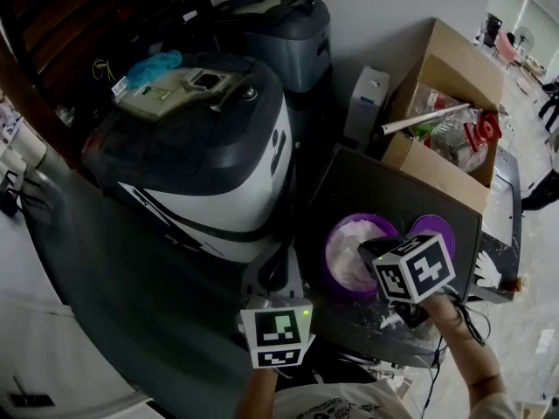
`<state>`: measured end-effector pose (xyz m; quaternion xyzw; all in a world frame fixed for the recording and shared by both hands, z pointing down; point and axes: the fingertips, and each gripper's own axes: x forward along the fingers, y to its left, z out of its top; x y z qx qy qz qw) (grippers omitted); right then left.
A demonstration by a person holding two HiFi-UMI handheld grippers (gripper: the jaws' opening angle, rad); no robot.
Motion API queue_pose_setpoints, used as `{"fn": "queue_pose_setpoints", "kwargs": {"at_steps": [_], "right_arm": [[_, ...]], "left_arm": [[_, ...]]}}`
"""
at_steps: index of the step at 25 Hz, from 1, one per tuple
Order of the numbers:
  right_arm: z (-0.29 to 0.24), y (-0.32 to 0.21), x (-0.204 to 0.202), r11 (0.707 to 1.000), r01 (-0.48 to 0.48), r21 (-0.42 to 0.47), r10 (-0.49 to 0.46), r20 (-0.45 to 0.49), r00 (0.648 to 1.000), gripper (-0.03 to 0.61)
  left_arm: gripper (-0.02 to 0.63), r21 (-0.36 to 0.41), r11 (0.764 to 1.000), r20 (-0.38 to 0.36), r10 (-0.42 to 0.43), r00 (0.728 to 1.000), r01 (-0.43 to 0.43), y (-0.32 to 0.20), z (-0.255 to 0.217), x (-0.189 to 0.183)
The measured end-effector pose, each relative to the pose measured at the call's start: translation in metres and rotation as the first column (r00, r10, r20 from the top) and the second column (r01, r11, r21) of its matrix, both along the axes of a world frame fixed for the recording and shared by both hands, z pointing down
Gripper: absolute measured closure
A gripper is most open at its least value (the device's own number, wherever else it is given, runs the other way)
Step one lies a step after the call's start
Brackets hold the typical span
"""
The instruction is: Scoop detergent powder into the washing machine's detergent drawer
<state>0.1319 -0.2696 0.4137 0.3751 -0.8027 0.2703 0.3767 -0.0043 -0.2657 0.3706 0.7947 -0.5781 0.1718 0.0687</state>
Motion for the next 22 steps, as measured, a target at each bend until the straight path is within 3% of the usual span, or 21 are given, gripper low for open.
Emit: {"fn": "queue_pose_setpoints", "kwargs": {"at_steps": [15,22], "right_arm": [[0.016,-0.003,-0.009,0.996,0.072,-0.056,-0.077,-0.076,0.994,0.557],[0.018,-0.003,-0.012,0.994,0.091,-0.066,-0.095,-0.07,0.993,0.557]], "left_arm": [[0.612,-0.018,1.0,-0.006,0.009,1.0,-0.009,-0.001,0.005,-0.003],[0.612,-0.023,1.0,-0.01,0.007,1.0,-0.007,-0.001,0.008,-0.002]]}}
